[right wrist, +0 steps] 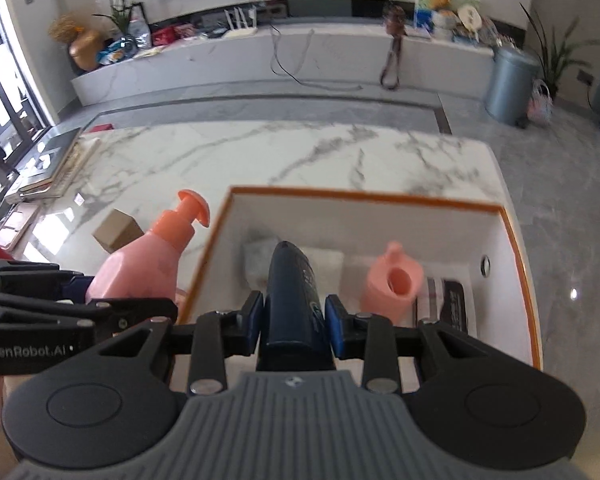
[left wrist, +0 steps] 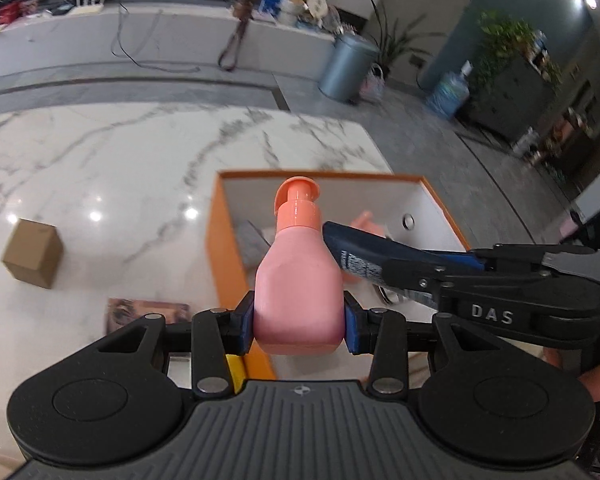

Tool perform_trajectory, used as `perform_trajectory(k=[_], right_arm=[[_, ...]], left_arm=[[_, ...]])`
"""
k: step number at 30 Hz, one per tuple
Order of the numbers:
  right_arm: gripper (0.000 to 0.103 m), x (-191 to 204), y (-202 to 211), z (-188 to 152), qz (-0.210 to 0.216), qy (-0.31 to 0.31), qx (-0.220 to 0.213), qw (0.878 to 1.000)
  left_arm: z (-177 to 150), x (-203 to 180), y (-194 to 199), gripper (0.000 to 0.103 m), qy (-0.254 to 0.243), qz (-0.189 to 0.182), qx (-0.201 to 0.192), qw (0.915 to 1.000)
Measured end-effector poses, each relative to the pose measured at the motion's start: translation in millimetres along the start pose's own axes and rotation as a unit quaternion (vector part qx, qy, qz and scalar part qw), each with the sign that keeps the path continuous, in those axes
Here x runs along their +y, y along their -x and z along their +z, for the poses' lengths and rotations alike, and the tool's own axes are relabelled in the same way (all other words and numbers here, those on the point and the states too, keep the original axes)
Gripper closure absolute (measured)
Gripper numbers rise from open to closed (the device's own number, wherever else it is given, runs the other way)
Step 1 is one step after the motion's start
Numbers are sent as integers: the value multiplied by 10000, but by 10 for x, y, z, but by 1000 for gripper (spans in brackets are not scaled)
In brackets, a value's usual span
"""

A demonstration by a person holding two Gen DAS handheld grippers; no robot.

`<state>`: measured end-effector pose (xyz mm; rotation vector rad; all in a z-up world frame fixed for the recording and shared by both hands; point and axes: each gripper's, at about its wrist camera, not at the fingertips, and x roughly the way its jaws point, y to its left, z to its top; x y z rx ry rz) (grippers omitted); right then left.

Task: Organize rigid objects
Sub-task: 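Carry the pink bottle with the left tool while the right tool carries the shampoo into the box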

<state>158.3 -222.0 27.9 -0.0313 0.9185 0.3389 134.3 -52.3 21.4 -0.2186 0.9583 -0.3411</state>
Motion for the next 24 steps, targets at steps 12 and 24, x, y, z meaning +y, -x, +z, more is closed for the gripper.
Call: perform_trajectory(k=[12,24], right_arm=[[70,-371,-418,-223,-259,-300,398,9984],[70,-448,-773,-289,-289,-339,687,9966]], left_arm=[[-22,-198,-407,56,-708,268,471,9960],[-69,-327,-705,56,-1275,479,871,9868]])
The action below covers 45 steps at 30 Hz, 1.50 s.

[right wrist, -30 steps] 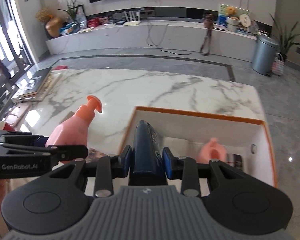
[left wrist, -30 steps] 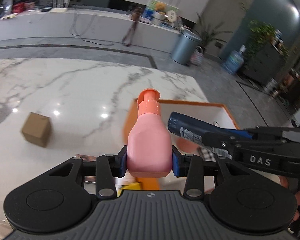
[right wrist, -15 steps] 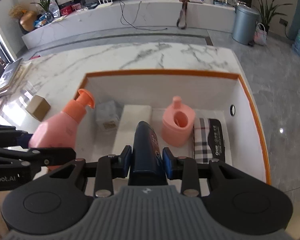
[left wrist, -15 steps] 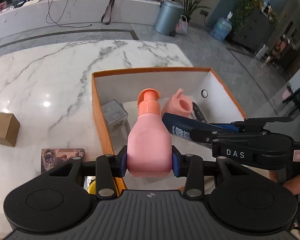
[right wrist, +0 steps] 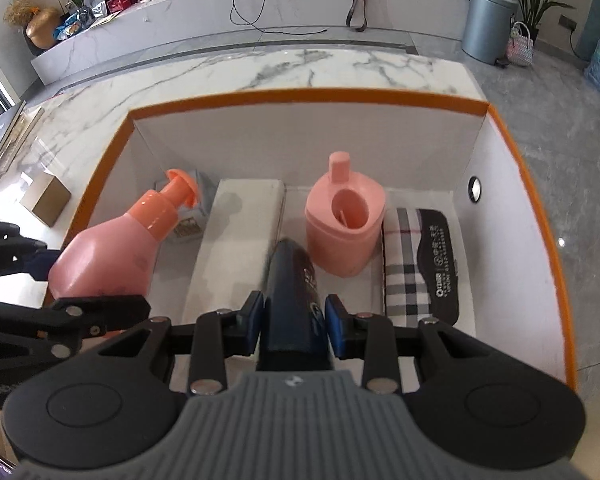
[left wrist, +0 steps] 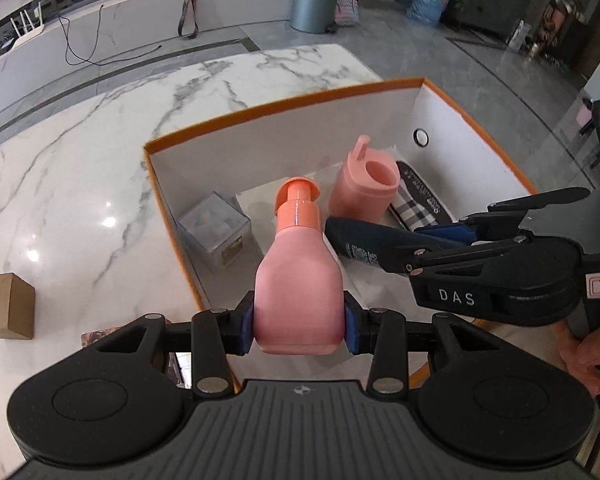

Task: Organize rigid objects
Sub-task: 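Carry the pink bottle with the left tool while the right tool carries the shampoo into the box, then lower and release the pink bottle with the left tool while the right tool releases the shampoo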

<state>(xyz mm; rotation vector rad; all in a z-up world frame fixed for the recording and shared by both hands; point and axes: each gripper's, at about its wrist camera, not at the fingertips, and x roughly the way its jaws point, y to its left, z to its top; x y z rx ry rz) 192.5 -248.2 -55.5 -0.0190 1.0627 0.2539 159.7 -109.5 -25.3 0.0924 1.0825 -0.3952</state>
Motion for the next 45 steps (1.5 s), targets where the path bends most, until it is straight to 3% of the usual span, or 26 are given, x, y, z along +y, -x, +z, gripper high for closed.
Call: perform_trajectory(k=[9,13,17,19,24,34,38,40,42,45], right_arm=[[70,20,-193,-105,127,-64,355,9993],[70,4,-237,-131,158,-151,344,9992],[66,-3,-184,-165,29,-270,83,9996],[59,-39,-124,-179,-14,-392,-163,9991],[59,-177,-4,-204,150,-789,-623,9948],[58,-177,-23,-211,197,-774,-708,9943],[58,-175,-32,-221,218,-734,-705,9946],[58,-177,-31,-226,218,-729,-726,9945],[57,-181,-34,-228,222,-733,-742,9943],[57,-187,-37,-226,238,-740,-733,9943]], left_arm=[[11,-135,-187,56,-392,232,271,9986],[16,-198,-249,56,-673,527,279,9959],[18,-253,-285,56,-830,653,358,9938],[17,-283,-310,56,-933,720,411,9922],[20,-348,-392,56,-1227,787,620,9874],[52,-433,-541,54,-1460,1243,930,9770],[39,-440,-541,50,-1459,1365,883,9759],[39,-442,-529,43,-1439,1388,844,9762],[52,-435,-507,30,-1386,1391,790,9773],[75,-398,-468,26,-1248,1214,758,9818]])
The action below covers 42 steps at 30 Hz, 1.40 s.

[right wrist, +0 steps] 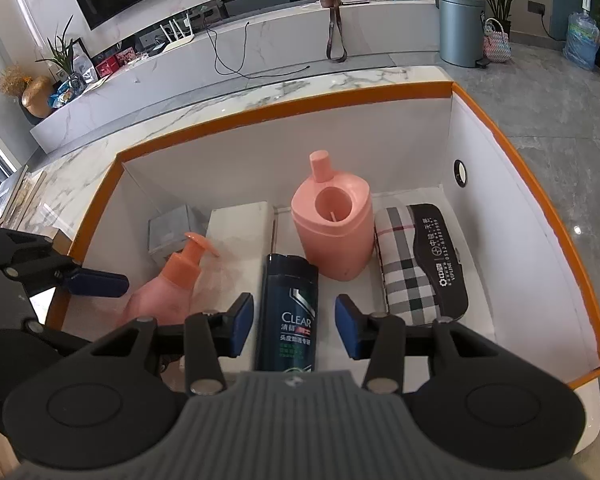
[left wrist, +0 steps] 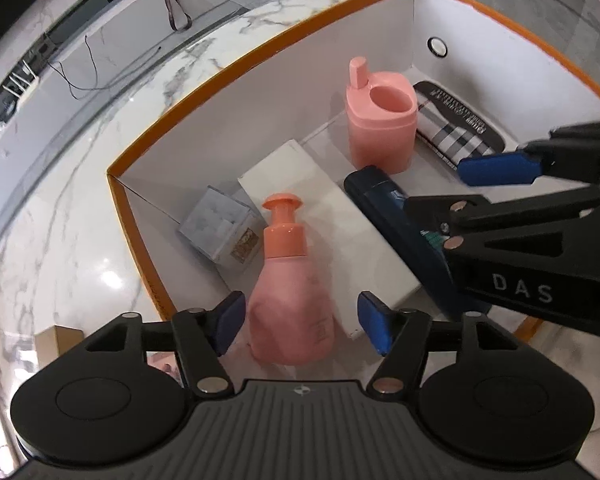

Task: Organize rigid objects
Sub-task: 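Lower and release the pink bottle with the left tool while the right tool releases the shampoo, then move the left tool to the brown cube while the right tool reaches the picture card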

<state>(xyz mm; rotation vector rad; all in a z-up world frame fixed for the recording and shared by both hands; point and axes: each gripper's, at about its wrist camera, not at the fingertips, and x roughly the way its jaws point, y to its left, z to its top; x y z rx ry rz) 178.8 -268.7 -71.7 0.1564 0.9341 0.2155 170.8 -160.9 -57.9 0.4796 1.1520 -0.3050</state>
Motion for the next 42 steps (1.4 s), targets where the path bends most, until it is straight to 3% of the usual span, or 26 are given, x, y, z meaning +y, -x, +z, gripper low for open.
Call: perform_trajectory(k=[7,12,15,24,33,42], right_arm=[[49,-24,23,3,5,-60,-52,10000],[47,-59,73,7,34,-163,-171,9997],[42,-7,118,4,-18,-2,-287,9996],[43,457,250,13,71,1052,-319,9939],[45,1266,371,-13,534,2575,-336,9642],[46,1871,278,-52,617,3686,-97,9275]], left_arm=[[-81,136,193,24,423,-306,-464,9976],[-234,373,437,23,1099,-734,-1069,9854],[-318,510,549,23,1345,-807,-1304,9790],[-650,940,781,24,1792,-862,-1516,9682],[-1034,1306,783,29,1866,-643,-1389,9704],[-1333,1593,781,30,1927,-551,-1443,9690]])
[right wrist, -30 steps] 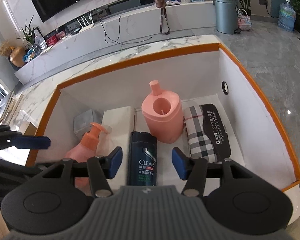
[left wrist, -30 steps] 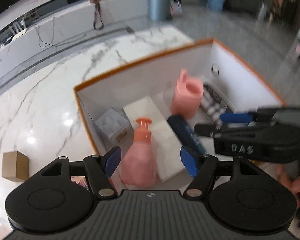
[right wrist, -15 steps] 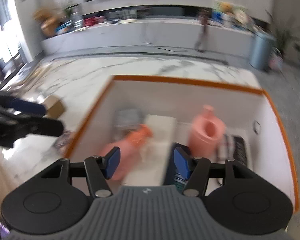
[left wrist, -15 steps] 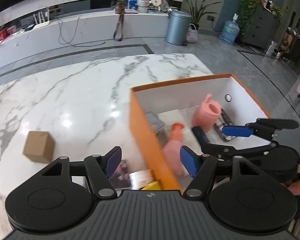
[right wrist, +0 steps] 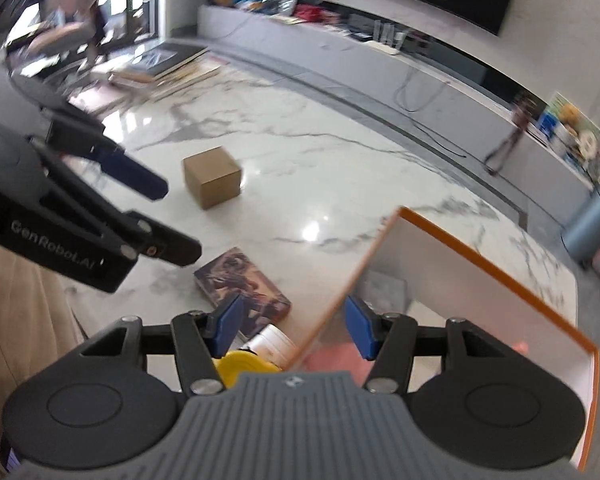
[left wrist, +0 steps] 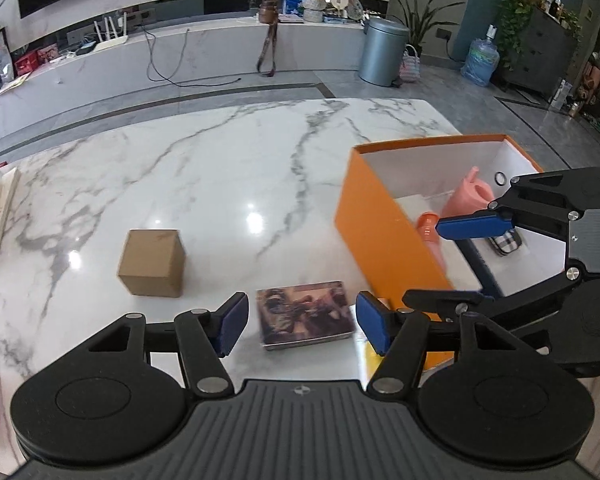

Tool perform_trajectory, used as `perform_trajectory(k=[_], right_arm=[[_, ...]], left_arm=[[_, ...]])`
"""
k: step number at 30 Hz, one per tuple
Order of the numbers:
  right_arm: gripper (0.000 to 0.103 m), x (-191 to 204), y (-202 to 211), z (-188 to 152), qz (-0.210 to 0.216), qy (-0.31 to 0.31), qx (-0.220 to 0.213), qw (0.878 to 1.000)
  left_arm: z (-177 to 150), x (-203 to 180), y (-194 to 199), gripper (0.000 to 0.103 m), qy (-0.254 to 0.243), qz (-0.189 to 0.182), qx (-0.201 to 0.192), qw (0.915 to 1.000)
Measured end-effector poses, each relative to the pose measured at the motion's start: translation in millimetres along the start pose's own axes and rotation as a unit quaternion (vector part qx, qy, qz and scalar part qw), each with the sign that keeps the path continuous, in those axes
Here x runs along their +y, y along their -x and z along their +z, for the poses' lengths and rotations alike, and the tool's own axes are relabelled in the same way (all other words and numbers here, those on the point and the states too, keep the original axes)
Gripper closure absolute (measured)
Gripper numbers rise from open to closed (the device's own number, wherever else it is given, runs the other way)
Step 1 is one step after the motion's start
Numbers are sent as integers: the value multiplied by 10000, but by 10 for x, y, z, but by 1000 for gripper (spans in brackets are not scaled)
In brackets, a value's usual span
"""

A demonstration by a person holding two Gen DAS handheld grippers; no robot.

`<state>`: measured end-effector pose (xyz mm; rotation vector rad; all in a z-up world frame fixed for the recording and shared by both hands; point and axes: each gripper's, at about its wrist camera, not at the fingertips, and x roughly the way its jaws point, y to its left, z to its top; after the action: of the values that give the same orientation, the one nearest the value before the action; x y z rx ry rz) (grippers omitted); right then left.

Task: Organize rigid objects
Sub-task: 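Move the left tool to the brown cube while the right tool reaches the picture card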

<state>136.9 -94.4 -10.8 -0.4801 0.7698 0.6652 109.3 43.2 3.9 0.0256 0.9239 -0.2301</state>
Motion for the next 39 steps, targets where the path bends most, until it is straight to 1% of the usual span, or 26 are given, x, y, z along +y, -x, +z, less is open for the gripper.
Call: perform_trajectory(k=[4,9,15,19,24,27,29,34,36,39], right_arm=[[46,115,-128,129,62,313,167,9993],[46,239,-332,282,96,751,415,9963],[45,321,-625,426,376,988,787,9913],[45,385,-857,476,612,1141,1172,9846],[44,463,-1163,487,866,1368,1780,9706],[41,536,-1288,490,925,1571,1987,9630],[39,566,-1354,493,877,1674,2081,9597],[37,570,-1534,536,757,1672,2315,9554],[36,547,-1586,578,793,1562,2408,9547],[37,526,-1654,617,805,1453,2485,9543]], left_arm=[[-13,188,-11,30,48,119,38,9999],[-21,432,-63,30,84,359,131,9992],[-3,702,-206,30,135,493,267,9983],[31,789,-340,30,67,532,412,9977],[68,855,-482,30,19,569,564,9968],[73,905,-548,28,24,578,614,9964],[75,924,-577,26,31,580,632,9963],[91,981,-660,20,81,661,643,9957],[93,1008,-692,17,104,661,646,9957],[114,1045,-745,17,148,646,659,9956]])
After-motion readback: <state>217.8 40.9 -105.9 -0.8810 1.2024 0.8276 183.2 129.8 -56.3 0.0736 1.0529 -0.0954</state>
